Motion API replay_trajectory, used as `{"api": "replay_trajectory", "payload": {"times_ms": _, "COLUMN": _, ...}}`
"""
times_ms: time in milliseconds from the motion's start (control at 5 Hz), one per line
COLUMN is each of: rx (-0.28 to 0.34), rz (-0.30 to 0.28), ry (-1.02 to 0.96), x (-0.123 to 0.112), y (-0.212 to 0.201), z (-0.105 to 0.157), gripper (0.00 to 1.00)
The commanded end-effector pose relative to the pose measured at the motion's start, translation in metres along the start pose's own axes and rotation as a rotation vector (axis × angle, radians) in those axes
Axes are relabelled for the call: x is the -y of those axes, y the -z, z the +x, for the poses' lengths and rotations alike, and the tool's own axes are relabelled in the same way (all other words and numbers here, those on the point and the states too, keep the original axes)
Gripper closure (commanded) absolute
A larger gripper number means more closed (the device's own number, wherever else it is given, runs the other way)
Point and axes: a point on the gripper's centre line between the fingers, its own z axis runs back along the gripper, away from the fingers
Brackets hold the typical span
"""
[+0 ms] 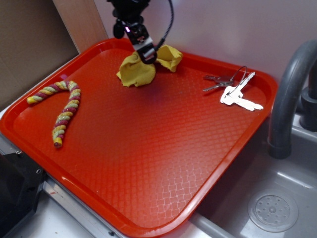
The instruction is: Grab the yellow cloth.
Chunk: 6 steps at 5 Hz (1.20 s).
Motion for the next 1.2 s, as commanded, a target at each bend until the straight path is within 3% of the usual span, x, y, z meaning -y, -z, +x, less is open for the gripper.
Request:
{"api": "replay_trajectory", "payload": {"times_ms": 0, "rx": -0.085, "rz": 0.014, "ry": 0.049, "x": 0.007, "y": 0.003, "z": -0.006, "gripper": 0.00}}
{"api": "replay_trajectory", "payload": {"times_ms": 600, "rx": -0.085, "rz": 0.014, "ry": 0.049, "x": 0.007, "y": 0.003, "z": -0.006, "gripper": 0.00}}
{"api": "replay_trajectory", "payload": {"times_ms": 800, "rx": -0.115, "rz": 0.053, "ry": -0.013, "x": -0.006, "y": 0.044, "z": 0.003, "gripper": 0.00}}
{"api": "replay_trajectory", "payload": {"times_ms": 1000, "rx": -0.111, "rz": 0.104, "ry": -0.037, "x": -0.008, "y": 0.054, "z": 0.008, "gripper": 1.00}}
